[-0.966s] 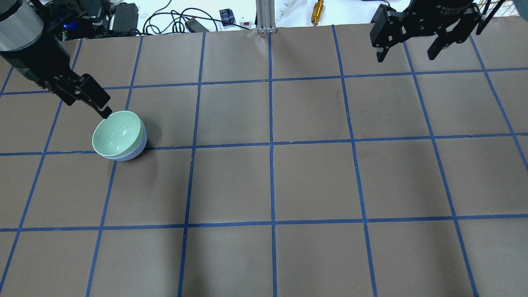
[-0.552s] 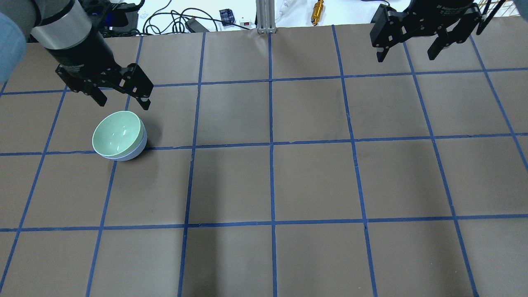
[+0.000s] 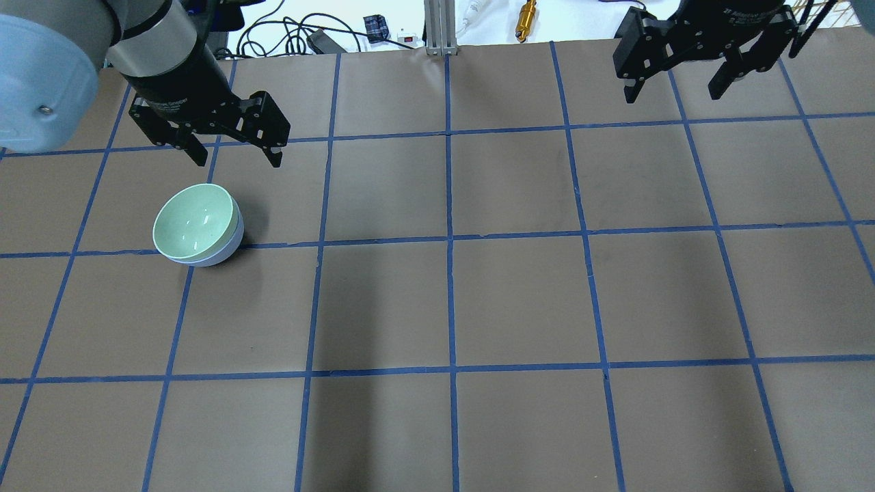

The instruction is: Stack green bowl on blue bowl

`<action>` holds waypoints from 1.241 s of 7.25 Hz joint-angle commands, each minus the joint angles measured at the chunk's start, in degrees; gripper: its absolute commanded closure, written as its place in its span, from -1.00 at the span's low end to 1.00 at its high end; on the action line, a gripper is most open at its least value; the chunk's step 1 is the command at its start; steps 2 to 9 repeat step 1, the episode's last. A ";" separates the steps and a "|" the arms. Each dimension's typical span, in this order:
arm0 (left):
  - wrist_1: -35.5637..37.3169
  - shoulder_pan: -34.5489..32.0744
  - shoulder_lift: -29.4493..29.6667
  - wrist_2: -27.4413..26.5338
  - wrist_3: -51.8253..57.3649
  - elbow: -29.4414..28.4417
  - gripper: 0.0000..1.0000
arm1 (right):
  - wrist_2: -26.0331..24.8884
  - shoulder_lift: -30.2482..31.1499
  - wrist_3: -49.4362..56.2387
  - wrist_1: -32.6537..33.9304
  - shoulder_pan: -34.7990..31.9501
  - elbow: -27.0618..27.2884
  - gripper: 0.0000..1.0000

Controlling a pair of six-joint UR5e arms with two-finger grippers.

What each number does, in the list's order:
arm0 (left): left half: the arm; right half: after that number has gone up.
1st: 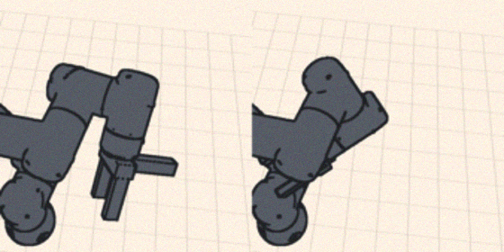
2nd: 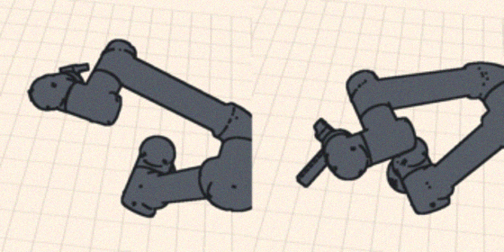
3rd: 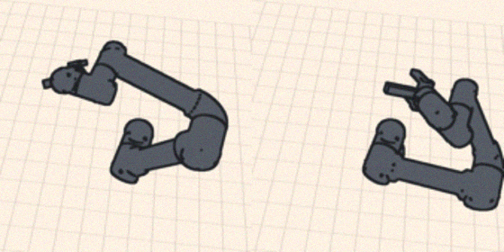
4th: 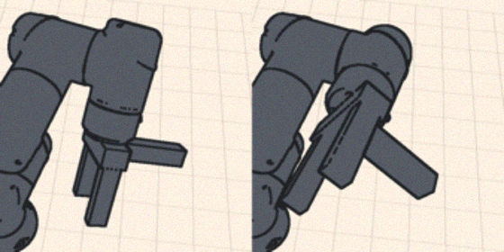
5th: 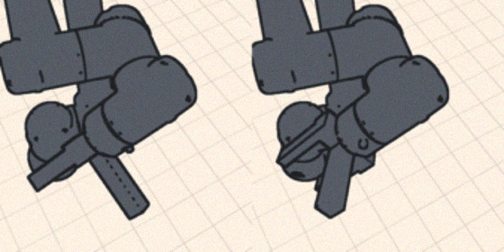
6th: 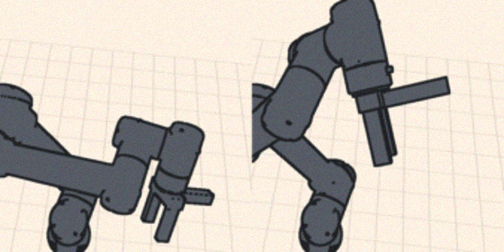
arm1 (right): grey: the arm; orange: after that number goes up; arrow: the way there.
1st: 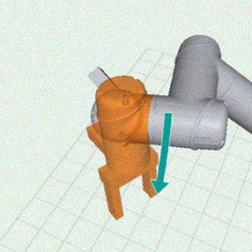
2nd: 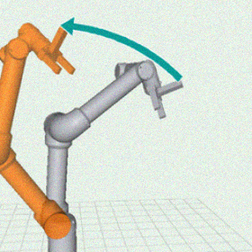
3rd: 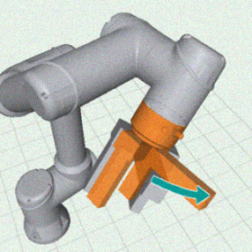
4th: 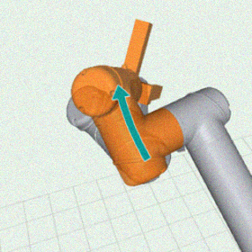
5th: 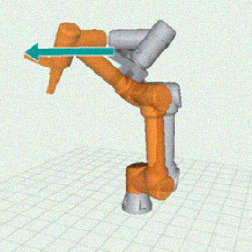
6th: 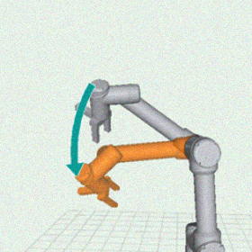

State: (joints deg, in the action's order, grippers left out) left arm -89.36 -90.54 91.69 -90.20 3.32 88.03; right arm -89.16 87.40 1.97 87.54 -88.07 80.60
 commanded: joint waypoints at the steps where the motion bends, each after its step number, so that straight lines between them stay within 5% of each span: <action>1: 0.15 0.10 -0.02 0.11 -0.06 -0.05 -1.00 | -0.05 -0.03 0.05 0.00 0.00 0.00 -1.00; 9: 0.15 0.10 -0.02 0.11 -0.06 -0.05 -1.00 | -0.05 -0.03 0.05 0.00 0.00 0.00 -1.00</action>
